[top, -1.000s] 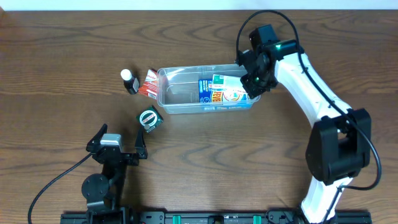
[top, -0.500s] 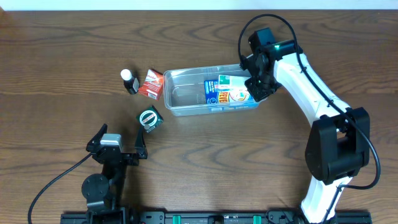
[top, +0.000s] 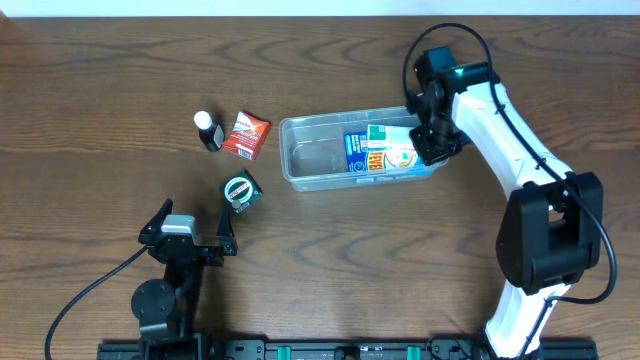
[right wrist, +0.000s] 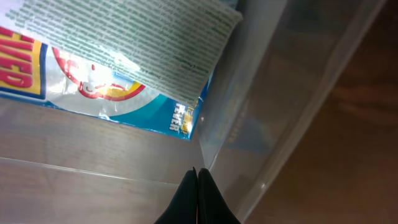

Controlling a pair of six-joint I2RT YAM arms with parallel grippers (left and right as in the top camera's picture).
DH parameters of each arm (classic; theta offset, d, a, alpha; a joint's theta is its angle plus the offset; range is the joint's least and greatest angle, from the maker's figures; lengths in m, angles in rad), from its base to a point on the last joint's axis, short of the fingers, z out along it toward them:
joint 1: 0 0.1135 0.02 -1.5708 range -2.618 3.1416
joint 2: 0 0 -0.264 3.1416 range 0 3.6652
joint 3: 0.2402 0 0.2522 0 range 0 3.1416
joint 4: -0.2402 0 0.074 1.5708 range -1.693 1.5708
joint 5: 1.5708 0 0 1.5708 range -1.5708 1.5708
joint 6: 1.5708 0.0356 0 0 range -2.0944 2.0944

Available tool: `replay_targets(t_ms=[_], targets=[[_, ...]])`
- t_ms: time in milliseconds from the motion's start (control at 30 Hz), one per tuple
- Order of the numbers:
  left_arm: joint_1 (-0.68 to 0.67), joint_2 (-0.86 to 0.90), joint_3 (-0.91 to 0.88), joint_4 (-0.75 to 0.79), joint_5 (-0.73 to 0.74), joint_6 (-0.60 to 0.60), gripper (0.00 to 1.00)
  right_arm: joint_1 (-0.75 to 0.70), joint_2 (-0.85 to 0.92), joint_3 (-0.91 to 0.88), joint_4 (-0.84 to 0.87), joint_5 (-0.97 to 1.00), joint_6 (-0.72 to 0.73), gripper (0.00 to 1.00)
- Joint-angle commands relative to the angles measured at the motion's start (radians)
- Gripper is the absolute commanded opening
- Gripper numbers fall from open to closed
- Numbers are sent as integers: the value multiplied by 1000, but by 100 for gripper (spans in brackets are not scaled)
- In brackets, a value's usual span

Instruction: Pack container

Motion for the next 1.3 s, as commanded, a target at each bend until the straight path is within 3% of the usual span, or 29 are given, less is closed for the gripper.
replay_targets(t_ms=[0,600,1000,1267], targets=[[-3,-5,-19,-31,6,-5,98,-14,2,-5,-8,20,56,1],[-3,-5,-19,-31,6,-5,98,-89,-6,-5,18,-64,92,1],[-3,-5,-19,-31,6,-5,98,-91,-6,5,270,-223,92,1],[-3,-5,-19,-31,6,-5,98,-126,-7,90,317,-225,91,1]])
